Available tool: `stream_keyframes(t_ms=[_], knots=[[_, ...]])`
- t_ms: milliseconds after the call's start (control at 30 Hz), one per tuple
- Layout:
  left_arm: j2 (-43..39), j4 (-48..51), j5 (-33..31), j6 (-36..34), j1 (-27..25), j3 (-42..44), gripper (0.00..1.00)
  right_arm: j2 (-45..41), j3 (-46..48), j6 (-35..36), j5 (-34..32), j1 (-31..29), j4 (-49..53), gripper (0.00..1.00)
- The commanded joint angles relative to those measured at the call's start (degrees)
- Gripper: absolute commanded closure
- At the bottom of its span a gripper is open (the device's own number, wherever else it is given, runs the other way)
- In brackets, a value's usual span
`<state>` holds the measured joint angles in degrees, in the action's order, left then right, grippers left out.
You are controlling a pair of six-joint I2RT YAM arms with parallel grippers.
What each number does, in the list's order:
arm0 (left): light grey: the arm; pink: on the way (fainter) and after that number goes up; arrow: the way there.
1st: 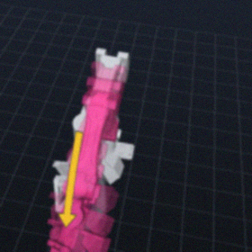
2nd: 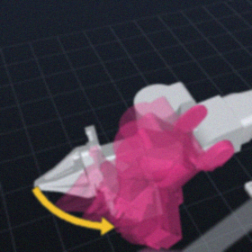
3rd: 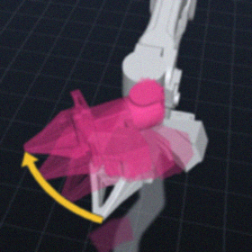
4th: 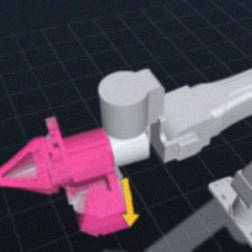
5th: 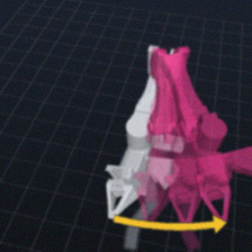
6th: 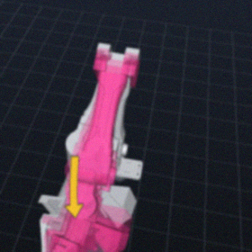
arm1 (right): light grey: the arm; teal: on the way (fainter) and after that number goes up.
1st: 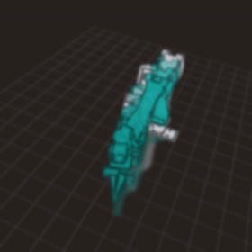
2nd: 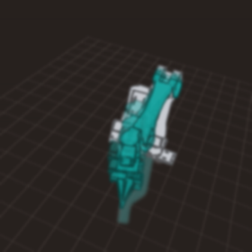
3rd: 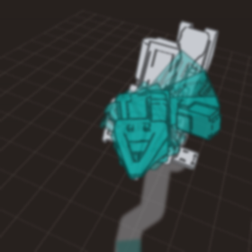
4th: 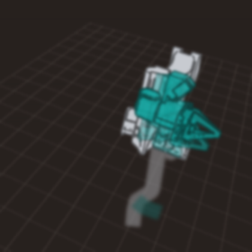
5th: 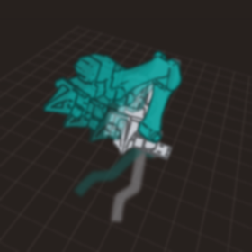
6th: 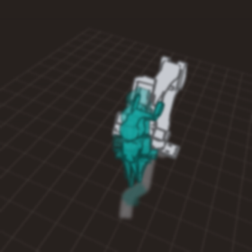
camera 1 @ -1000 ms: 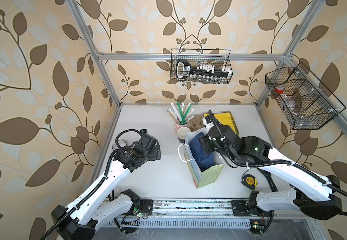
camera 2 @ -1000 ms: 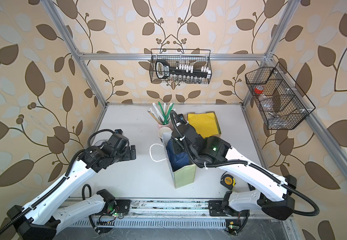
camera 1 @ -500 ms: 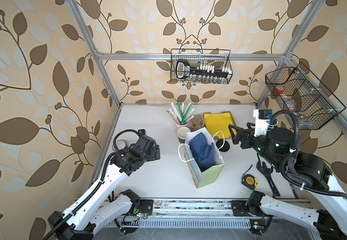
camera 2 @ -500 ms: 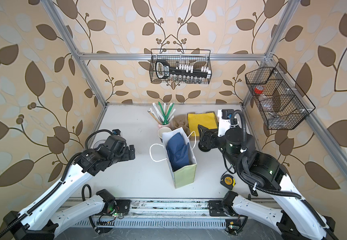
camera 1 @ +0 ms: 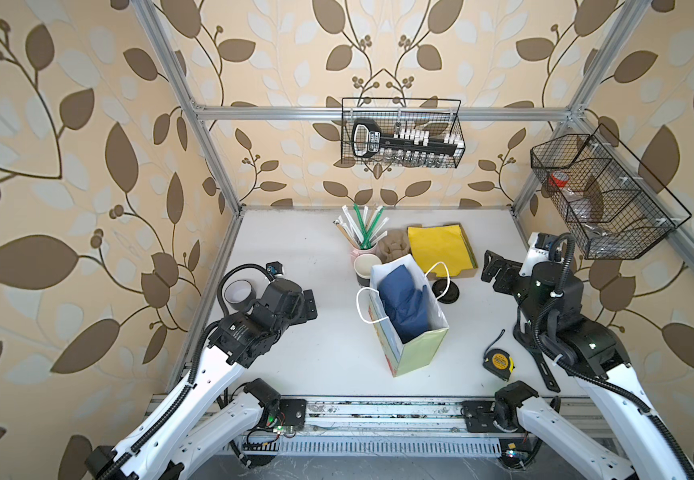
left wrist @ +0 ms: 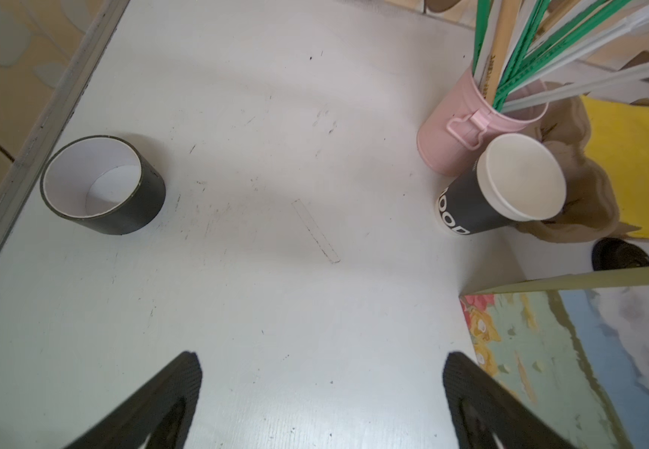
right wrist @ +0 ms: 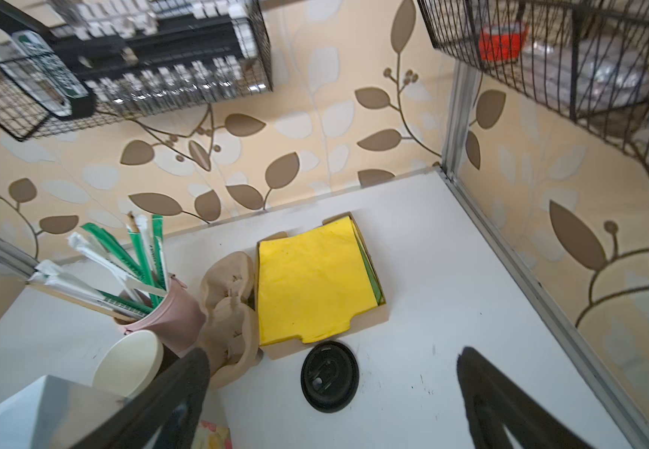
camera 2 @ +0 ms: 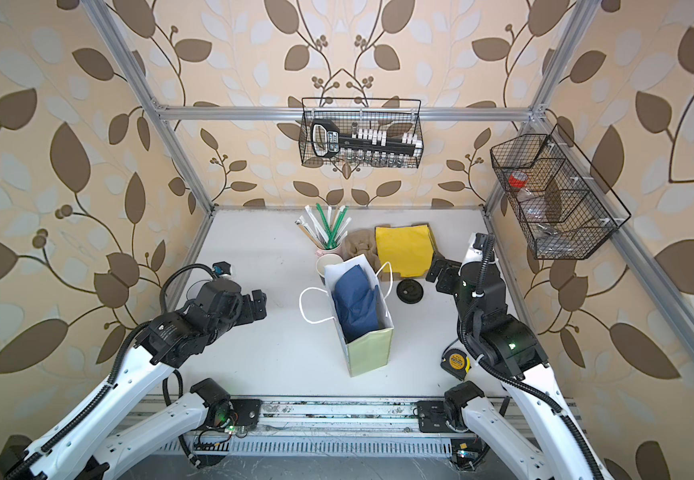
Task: Pack the takeout coffee
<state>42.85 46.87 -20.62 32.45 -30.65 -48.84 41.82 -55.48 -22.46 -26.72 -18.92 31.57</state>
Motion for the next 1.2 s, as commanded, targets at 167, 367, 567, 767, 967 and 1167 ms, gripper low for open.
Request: stream_keyframes(t_ms=[167, 367, 567, 767, 967, 1167], knots=[[-3.55, -8.09, -5.32, -1.50, 0.42, 3.83, 0.01, 3.79, 5.10, -0.79, 0.56, 5.60, -7.01, 0.00], [-0.63, -8.38, -8.24, -1.51, 0.42, 3.98, 0.01, 3.29, 13.33, 0.17, -3.65, 6.34, -17.12, 0.00], [1.16, -12.60, -10.48, -2.12, 0.46, 5.86, 0.01, 3.29, 23.35, 3.68, -6.58, 7.46, -31.36, 0.00], [5.61, -13.34, -12.91, -3.52, 0.43, 4.86, 0.01, 7.92, 30.79, 7.58, -11.23, 9.20, -44.10, 0.00], [9.59, -12.09, -17.24, -2.79, 0.43, 4.60, 0.01, 10.82, 35.57, 8.35, -8.61, 11.17, -55.19, 0.00], [6.02, -18.67, -14.76, -6.51, 0.42, 8.89, 0.01, 15.55, 38.58, 10.12, -7.13, 12.14, -66.63, 0.00]])
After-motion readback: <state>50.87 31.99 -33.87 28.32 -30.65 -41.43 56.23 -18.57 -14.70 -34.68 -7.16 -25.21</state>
